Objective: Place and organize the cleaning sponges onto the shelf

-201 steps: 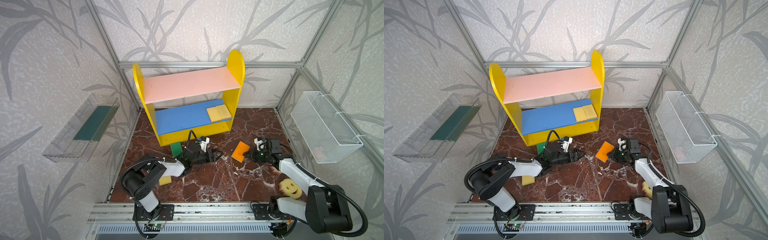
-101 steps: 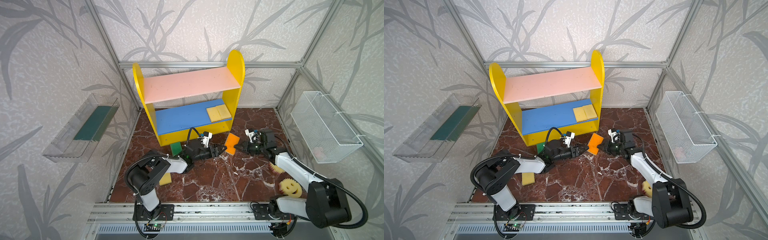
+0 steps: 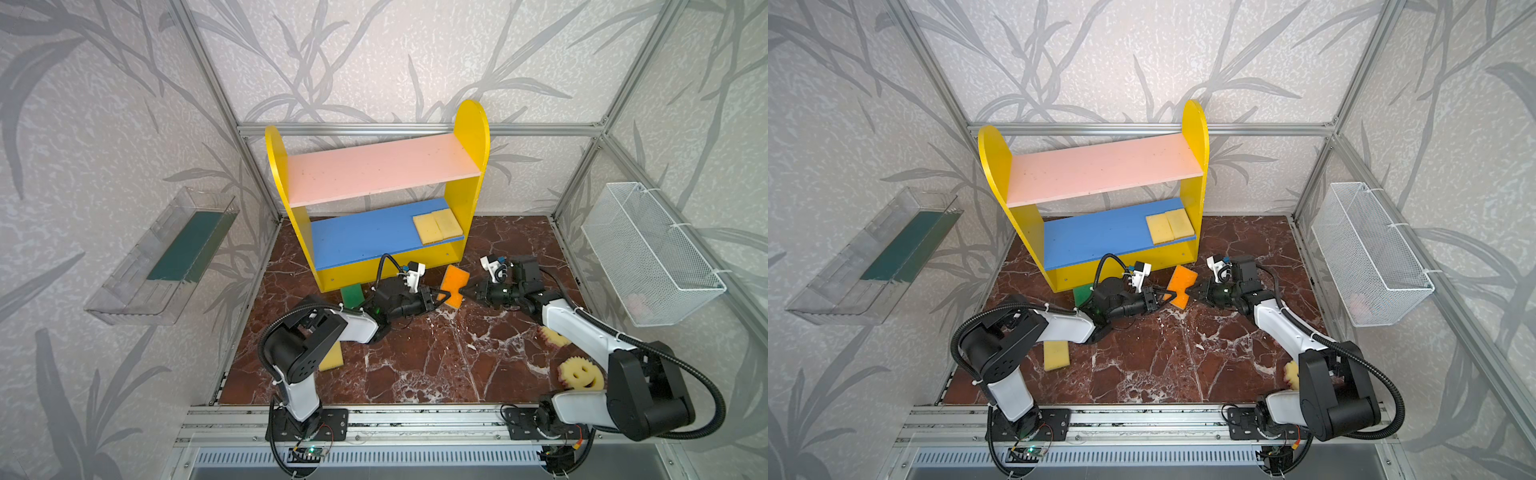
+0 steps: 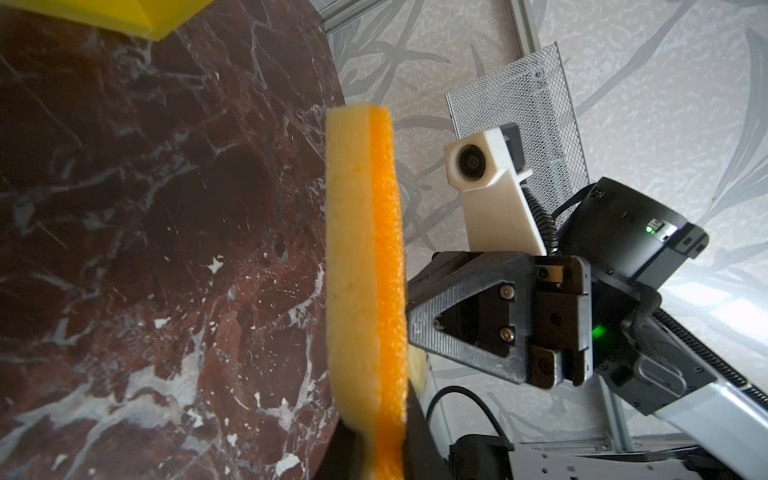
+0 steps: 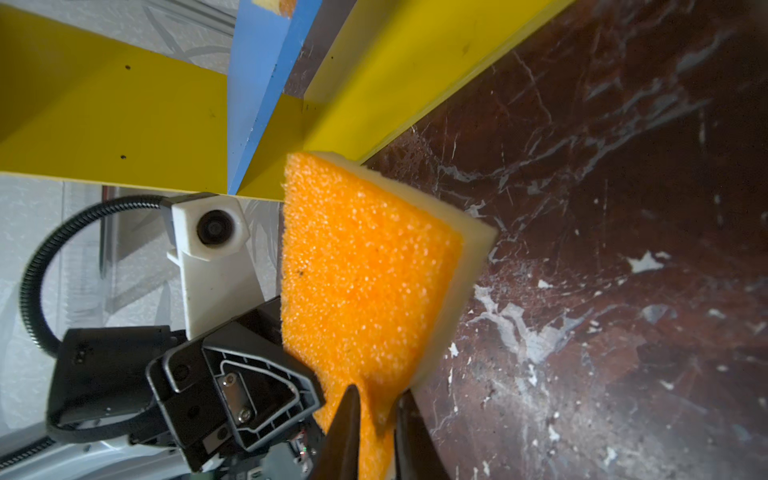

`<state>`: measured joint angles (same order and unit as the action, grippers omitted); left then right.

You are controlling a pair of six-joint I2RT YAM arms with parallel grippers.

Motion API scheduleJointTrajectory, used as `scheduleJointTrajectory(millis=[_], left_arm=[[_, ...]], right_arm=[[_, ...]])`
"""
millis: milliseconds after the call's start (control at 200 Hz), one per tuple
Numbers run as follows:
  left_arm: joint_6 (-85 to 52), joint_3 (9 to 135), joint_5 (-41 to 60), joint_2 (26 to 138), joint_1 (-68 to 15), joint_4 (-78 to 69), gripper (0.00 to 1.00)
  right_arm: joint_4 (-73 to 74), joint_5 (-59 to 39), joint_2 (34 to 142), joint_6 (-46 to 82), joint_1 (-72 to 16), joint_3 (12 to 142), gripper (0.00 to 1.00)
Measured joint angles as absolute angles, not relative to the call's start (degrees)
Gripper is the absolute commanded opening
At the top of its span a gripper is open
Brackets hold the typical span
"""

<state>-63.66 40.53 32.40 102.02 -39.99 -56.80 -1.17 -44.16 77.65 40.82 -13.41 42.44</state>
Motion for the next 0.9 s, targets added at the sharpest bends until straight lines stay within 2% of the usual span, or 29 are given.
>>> scheduleJointTrajectory(millis=[105,225,365,550,755,840,900], left_arm=[[-62.3,40.5,31.3,100.8,-39.9,-53.6,0.11],[-57.5,40.5,27.0,94.7,-40.4,-43.0,0.12],[-47.9,44.1,15.7,83.3,-43.1,-22.1,0.12],[-37.8,49.6,-0.4,73.4,-44.9,-4.0,0.12],[-27.1,57.0,-16.2,74.0,-44.7,8.8,0.12],[-23.7,59.2,-20.8,75.6,-44.3,11.2,0.19],[-21.5,60.4,-23.8,76.9,-44.0,11.9,0.2]], right_arm=[[-1.0,-44.4,77.7,40.7,-13.4,42.7,0.53],[-1.2,-44.1,77.7,40.5,-13.3,43.0,0.57],[-1.3,-43.7,76.8,40.9,-10.8,42.7,0.58],[-1.4,-43.5,74.0,41.1,-8.1,40.9,0.58],[-1.6,-43.8,73.6,41.0,-8.2,39.9,0.58],[-1.7,-43.8,73.2,40.7,-8.2,39.7,0.58],[-1.7,-43.8,72.8,40.6,-8.2,39.5,0.58]])
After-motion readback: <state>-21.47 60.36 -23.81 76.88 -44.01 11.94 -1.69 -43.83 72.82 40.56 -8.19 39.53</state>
